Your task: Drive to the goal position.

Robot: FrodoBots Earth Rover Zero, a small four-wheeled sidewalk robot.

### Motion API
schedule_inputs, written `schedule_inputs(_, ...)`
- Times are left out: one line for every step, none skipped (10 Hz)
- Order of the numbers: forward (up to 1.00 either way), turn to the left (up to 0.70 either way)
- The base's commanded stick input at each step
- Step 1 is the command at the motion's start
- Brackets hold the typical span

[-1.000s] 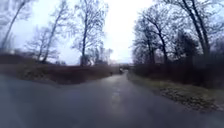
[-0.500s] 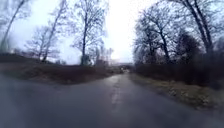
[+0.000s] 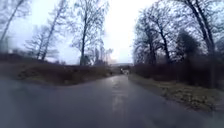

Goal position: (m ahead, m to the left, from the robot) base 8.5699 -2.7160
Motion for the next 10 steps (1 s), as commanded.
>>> schedule_inputs(0.70, 0.00)
schedule_inputs(0.70, 0.00)
schedule_inputs(0.70, 0.06)
schedule_inputs(0.70, 0.14)
schedule_inputs(0.70, 0.14)
schedule_inputs(0.70, 0.14)
schedule_inputs(0.70, 0.14)
schedule_inputs(0.70, 0.14)
schedule_inputs(0.70, 0.14)
schedule_inputs(0.70, 0.14)
